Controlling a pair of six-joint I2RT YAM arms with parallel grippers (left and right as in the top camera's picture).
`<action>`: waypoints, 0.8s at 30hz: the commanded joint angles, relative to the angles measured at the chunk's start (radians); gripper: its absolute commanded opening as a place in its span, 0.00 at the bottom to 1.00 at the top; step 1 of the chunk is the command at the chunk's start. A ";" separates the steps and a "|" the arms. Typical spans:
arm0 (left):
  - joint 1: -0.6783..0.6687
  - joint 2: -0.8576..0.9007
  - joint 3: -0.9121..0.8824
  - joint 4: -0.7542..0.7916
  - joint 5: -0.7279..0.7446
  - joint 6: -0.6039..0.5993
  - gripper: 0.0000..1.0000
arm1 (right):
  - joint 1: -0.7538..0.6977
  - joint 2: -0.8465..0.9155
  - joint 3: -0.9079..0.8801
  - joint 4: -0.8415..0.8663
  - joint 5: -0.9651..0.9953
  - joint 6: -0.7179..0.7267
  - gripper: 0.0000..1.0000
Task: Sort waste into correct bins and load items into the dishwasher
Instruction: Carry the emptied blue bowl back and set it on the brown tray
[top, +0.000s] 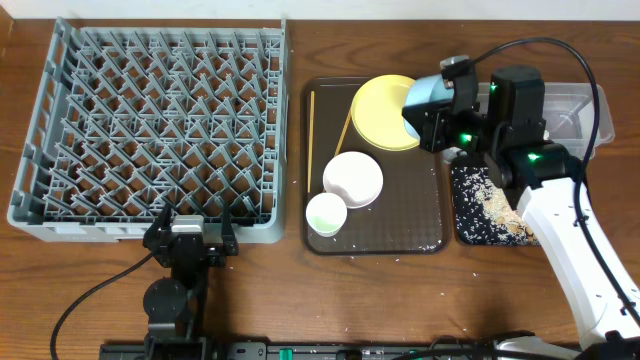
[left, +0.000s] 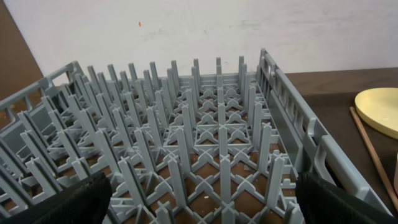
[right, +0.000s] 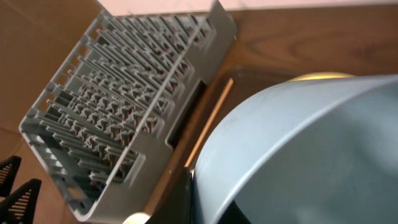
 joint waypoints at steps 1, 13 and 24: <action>0.003 0.000 -0.018 -0.037 -0.018 0.006 0.96 | 0.037 -0.003 0.020 0.037 -0.028 -0.050 0.01; 0.003 0.000 -0.018 -0.037 -0.018 0.006 0.96 | 0.087 0.039 0.020 -0.045 0.048 -0.073 0.01; 0.003 0.000 -0.018 -0.037 -0.018 0.006 0.96 | 0.212 0.160 0.020 -0.253 0.279 -0.081 0.01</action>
